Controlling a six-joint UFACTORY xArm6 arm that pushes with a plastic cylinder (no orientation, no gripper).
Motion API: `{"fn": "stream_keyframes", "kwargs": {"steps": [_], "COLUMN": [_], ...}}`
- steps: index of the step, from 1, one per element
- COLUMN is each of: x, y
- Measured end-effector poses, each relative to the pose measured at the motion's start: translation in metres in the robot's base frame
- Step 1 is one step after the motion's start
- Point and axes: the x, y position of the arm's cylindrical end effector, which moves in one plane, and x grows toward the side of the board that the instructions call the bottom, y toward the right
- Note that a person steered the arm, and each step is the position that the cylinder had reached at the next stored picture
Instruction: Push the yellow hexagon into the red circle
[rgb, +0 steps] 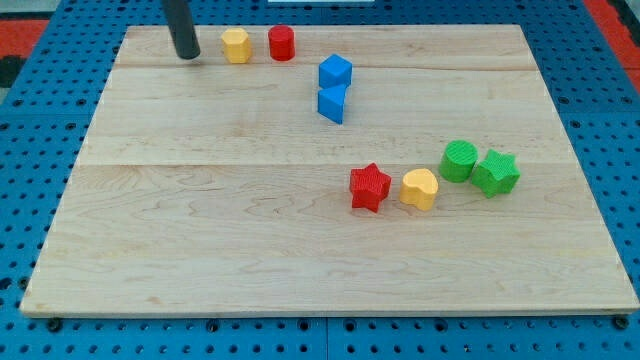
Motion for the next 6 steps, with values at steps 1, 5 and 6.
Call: {"fn": "stream_keyframes", "kwargs": {"steps": [1,5,6], "x": [-0.006,0.231,0.301], "y": [0.047,0.179,0.181]}}
